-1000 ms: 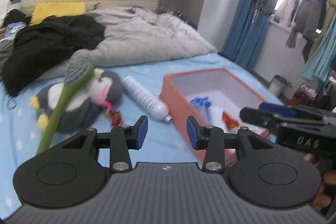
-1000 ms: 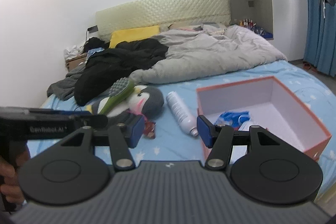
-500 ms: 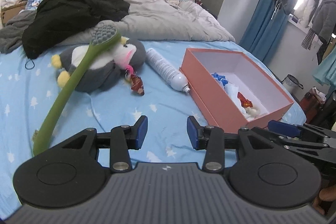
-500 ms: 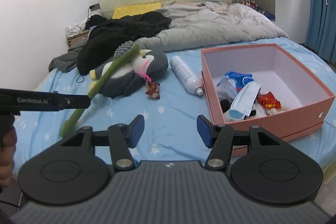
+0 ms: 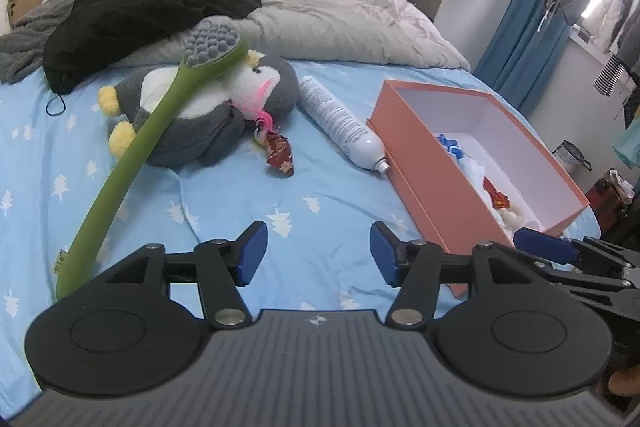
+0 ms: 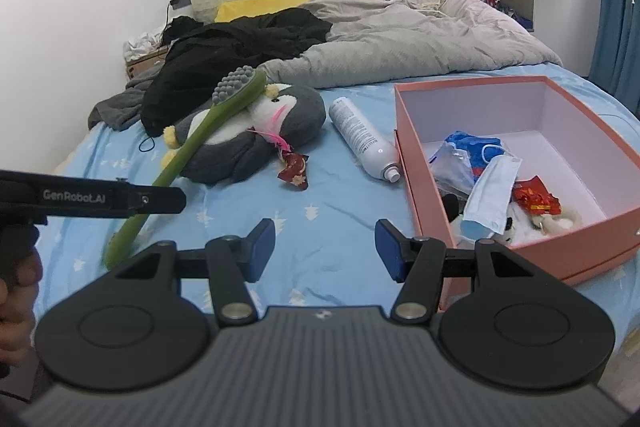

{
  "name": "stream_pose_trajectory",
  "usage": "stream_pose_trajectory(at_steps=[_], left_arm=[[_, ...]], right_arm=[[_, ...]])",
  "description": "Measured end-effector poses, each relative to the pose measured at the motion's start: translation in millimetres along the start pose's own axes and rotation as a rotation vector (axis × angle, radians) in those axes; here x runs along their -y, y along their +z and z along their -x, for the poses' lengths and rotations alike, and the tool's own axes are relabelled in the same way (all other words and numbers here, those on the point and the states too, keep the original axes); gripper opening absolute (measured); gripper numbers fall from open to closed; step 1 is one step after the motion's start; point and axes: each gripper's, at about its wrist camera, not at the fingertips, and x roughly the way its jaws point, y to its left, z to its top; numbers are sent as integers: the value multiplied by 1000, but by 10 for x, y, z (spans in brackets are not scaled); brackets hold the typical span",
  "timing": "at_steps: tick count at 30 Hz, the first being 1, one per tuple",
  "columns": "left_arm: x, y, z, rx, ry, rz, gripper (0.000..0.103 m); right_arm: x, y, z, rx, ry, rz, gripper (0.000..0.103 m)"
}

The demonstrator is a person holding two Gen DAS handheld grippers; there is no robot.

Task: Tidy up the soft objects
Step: 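Withdraw both open tools from the box toward the penguin plush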

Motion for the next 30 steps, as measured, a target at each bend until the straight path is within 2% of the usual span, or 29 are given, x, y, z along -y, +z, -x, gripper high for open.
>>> stream_pose_trajectory(at_steps=[7, 10, 24, 30], left_arm=[[-141, 130, -343, -35, 35, -1, 70], [-196, 179, -502, -48, 40, 9, 81], [-545, 435, -1333, -73, 60, 57, 82], [-770, 562, -1691, -54, 13, 121, 80]], right_arm=[[18, 69, -307, -35, -1, 2, 58], [40, 116, -450, -47, 0, 10, 58], [144, 267, -1353, -95, 14, 28, 58], [209, 314, -1800, -109, 4, 23, 58]])
